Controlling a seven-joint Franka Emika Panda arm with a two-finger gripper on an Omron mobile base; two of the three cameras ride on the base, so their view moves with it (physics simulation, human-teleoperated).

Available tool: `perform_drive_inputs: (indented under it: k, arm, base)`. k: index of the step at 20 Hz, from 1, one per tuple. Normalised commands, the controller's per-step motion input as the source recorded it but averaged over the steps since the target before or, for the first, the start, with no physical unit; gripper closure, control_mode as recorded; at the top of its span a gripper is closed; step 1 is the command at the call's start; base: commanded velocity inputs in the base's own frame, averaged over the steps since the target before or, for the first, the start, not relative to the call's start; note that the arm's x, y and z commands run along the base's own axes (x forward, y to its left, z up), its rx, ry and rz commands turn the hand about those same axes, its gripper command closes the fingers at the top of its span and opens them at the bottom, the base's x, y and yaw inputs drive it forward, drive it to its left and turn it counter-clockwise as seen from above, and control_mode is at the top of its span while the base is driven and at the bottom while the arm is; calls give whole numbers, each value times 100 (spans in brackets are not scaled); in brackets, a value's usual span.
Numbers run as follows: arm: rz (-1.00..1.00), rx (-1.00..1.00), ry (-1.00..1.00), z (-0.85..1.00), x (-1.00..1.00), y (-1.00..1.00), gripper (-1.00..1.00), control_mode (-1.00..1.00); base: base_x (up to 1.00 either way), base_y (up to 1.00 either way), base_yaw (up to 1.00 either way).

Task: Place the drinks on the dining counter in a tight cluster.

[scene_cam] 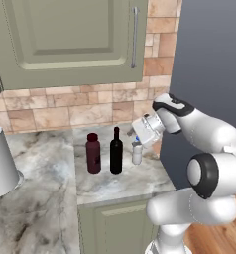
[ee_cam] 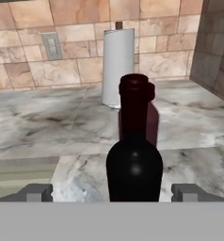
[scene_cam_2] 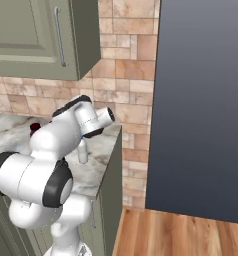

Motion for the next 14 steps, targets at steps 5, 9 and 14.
perform_drive_inputs:
  k: [5, 9, 14]
  arm:
    - [0, 0, 7, -15, 23, 0, -100, -100]
    - [0, 0, 2, -1, 9, 2, -100, -100]
    - [0, 0, 5, -4, 0, 17, -100, -100]
  base:
    - [0, 0, 0]
    - [0, 0, 0]
    - [0, 0, 0]
